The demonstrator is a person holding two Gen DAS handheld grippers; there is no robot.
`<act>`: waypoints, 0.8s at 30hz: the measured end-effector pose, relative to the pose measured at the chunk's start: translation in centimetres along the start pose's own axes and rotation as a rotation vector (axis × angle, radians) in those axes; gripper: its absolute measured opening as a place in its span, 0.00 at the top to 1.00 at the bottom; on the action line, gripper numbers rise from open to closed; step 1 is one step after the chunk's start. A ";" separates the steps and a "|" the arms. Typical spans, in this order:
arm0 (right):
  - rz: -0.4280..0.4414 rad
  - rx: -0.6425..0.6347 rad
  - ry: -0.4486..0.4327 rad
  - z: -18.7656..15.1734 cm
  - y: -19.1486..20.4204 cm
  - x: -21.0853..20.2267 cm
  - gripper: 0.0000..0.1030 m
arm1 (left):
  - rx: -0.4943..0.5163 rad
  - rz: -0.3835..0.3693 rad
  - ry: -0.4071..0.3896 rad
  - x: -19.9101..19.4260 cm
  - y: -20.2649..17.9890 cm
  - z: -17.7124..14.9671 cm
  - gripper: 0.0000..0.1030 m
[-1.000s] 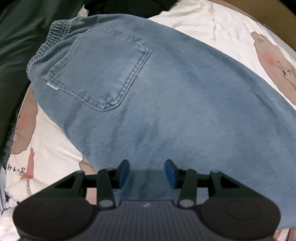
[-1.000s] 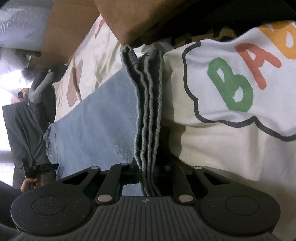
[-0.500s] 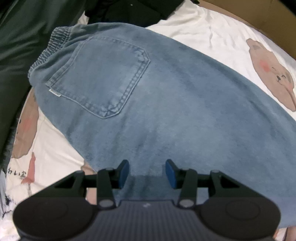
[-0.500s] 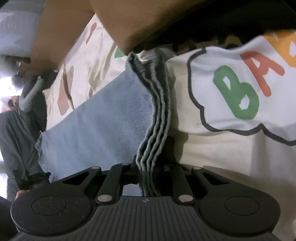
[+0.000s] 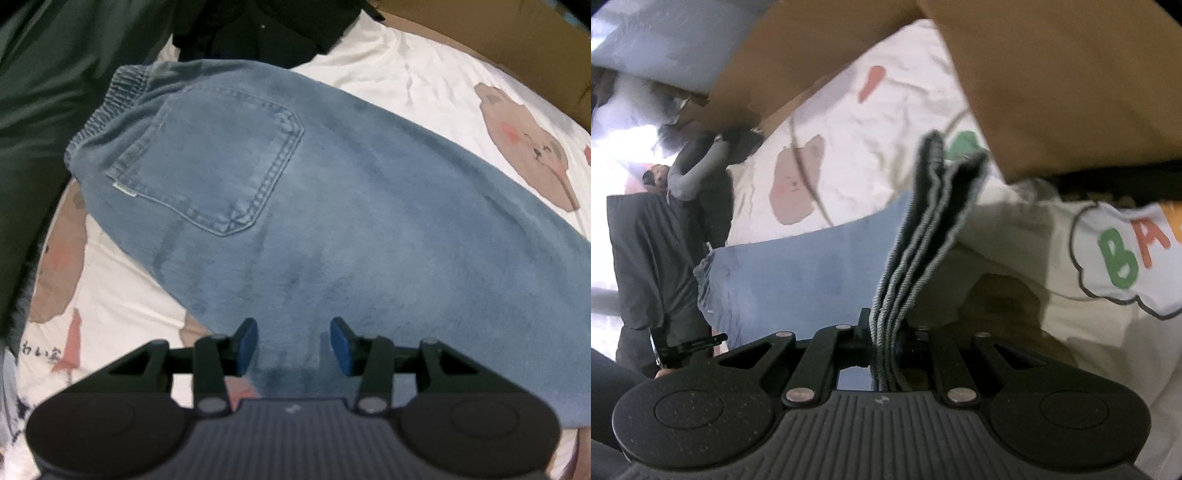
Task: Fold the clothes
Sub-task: 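Lift the pinched jeans leg edge upward with the right gripper, then carry the held jeans leg up over the jeans toward the waistband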
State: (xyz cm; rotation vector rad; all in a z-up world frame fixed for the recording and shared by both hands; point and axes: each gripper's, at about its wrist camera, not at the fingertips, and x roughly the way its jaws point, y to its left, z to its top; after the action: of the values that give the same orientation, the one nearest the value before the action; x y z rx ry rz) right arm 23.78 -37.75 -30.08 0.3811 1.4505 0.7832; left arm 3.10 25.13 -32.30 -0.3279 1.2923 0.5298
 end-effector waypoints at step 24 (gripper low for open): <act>0.045 -0.043 -0.128 2.1 7.1 -7.7 0.92 | -0.058 -0.024 0.008 -2.4 1.2 -1.5 0.54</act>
State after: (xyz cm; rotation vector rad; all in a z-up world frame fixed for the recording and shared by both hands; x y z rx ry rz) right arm 24.63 -37.53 -19.41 0.4251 1.3075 0.8106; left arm 0.80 24.97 -30.31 -0.3940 1.2807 0.5468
